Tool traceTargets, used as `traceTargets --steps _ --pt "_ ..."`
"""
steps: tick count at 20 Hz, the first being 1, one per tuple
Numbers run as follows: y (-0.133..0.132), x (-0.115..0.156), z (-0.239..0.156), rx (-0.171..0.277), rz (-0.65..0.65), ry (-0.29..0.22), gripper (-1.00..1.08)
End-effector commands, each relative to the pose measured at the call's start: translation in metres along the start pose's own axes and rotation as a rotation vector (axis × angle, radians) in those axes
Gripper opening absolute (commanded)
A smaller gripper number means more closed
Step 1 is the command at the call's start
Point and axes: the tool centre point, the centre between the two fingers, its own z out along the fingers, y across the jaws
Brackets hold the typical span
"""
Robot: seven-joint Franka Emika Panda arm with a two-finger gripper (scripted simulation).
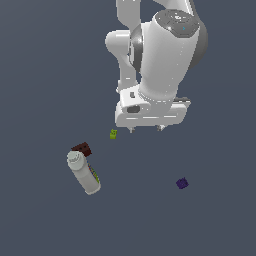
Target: Pick up a designated object from a clutter of objects.
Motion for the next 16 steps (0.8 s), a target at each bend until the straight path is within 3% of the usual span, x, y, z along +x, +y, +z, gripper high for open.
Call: traceTargets --steps 1,16 --pt "-0.012 0.016 0.011 0.000 -0.020 0.004 1.00" --pt "-0.107 0.102 0.106 0.021 -0.145 0.032 1.00"
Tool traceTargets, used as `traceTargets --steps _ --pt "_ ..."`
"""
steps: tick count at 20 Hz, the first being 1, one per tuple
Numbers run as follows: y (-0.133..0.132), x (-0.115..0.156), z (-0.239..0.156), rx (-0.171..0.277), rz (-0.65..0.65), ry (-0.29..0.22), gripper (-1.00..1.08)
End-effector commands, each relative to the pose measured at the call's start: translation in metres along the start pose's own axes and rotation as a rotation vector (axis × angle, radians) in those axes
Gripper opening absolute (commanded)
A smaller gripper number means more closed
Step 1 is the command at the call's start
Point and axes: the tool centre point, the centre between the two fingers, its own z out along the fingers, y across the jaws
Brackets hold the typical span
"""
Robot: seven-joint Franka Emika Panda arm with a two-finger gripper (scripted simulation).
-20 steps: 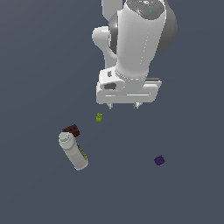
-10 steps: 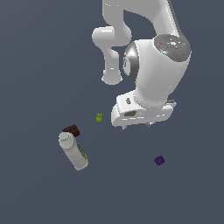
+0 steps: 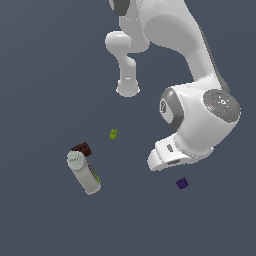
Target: Pick up a designated object from a clutter of objects.
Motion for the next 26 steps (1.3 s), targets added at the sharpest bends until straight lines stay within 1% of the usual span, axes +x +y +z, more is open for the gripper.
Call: traceTargets --steps 1,7,13,17,22,26 --pt "-0.015 0.012 0.019 0.006 -0.019 0.005 1.00" --pt "-0.044 0.032 0.056 0.019 -0.051 0.013 1.00" --pt "-0.061 0.041 0.080 0.028 -0.070 0.018 1.00" --pt "-0.067 0.043 0.087 0.030 -0.075 0.019 1.00" --pt "-0.067 0.043 0.089 0.030 -0.075 0.018 1.00" --pt "-0.067 0.043 0.102 0.030 -0.075 0.018 1.00"
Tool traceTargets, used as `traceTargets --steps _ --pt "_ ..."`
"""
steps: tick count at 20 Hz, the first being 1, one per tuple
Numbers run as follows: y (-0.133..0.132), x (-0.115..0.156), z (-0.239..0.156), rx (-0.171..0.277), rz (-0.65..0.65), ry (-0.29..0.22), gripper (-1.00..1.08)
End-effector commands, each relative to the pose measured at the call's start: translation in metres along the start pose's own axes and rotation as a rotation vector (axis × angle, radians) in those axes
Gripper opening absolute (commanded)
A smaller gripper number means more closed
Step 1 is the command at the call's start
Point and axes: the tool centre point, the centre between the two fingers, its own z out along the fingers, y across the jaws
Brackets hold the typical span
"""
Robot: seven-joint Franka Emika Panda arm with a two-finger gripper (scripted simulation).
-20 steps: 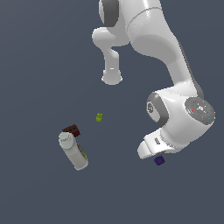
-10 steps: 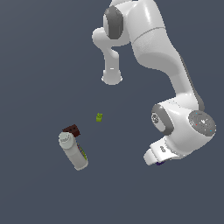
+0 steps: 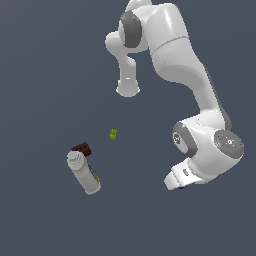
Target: Pick up a designated object from a clutter of objects.
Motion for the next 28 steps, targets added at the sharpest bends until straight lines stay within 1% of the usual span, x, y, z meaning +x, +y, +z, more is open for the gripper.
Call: traceTargets --steps 1,6,12,13,28 --pt "0.000 -0.001 0.011 0.000 0.000 -0.001 1.00" --pt "-0.001 -0.001 0.037 0.000 -0.001 0.000 1.00" --pt "-0.001 0.000 0.042 0.000 -0.001 0.000 1.00" --pt "-0.001 0.000 0.042 0.000 -0.001 0.000 -1.00" --pt "0.003 -0.002 0.039 0.000 -0.001 0.000 -1.00"
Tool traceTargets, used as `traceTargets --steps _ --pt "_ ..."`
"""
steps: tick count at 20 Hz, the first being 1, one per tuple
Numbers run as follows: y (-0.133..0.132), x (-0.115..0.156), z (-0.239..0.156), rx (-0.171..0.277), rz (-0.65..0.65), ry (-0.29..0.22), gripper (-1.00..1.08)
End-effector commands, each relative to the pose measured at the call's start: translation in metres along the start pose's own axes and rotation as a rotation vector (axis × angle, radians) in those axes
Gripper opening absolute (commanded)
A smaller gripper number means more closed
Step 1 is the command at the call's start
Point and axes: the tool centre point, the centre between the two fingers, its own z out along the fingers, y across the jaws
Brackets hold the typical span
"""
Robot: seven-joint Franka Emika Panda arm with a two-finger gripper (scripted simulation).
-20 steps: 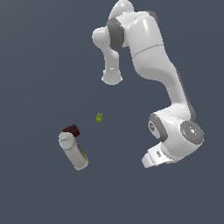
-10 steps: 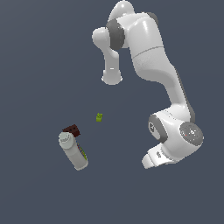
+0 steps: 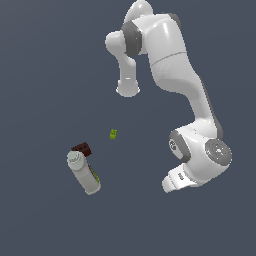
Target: Pick up a designated object from a clutter of objects.
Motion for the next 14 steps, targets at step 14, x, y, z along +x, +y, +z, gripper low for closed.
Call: traceTargets --steps 14 --pt "0.058 -0.035 -0.047 -0.001 0.001 0.001 -1.00"
